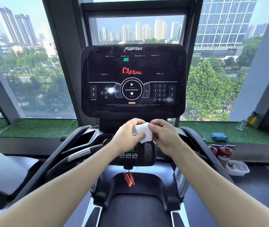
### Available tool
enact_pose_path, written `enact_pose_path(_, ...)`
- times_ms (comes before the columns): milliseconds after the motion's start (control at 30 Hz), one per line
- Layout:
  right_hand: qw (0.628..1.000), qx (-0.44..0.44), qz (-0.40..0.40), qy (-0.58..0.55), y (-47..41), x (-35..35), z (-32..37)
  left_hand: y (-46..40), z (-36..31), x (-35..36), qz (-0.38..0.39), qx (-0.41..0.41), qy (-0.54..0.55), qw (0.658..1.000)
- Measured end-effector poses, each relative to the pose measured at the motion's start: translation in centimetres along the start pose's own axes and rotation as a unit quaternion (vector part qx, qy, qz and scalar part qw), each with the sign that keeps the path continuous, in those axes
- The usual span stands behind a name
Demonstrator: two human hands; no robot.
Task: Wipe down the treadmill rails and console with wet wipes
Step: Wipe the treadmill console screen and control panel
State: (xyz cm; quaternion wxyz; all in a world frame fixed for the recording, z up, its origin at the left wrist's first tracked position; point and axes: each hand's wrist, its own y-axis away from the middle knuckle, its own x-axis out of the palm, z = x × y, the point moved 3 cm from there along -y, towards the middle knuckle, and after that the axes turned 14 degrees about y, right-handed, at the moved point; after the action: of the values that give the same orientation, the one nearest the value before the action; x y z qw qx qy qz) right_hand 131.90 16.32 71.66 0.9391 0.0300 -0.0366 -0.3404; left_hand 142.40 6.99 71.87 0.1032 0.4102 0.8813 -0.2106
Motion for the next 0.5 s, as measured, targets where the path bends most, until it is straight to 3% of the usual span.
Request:
enact_pose_path(100,0.999,-0.031,0.019,-0.035,0.3,-0.2,0.3,0.4,0.2,0.0,-0.019,0.000,0.035,0.999)
enact_pose_path(167,0.997,-0.036,0.042,-0.050,0.5,-0.1,0.0,0.4,0.4,0.2,-0.042,-0.025,0.119,0.992)
enact_pose_path(300,0.997,0.002,0.068,-0.043,0.8,0.2,-1.3,0.9,0.8,1.2,-0.051,-0.105,0.289,0.950)
enact_pose_path(400,0.998,-0.005,0.036,-0.059,0.5,0.1,-1.7,1.2,1.4,1.5,-0.063,-0.121,0.295,0.946)
enact_pose_path(500,0.999,-0.040,0.002,0.035,0.0,0.1,-2.2,1.2,1.5,1.1,-0.119,-0.079,0.245,0.959)
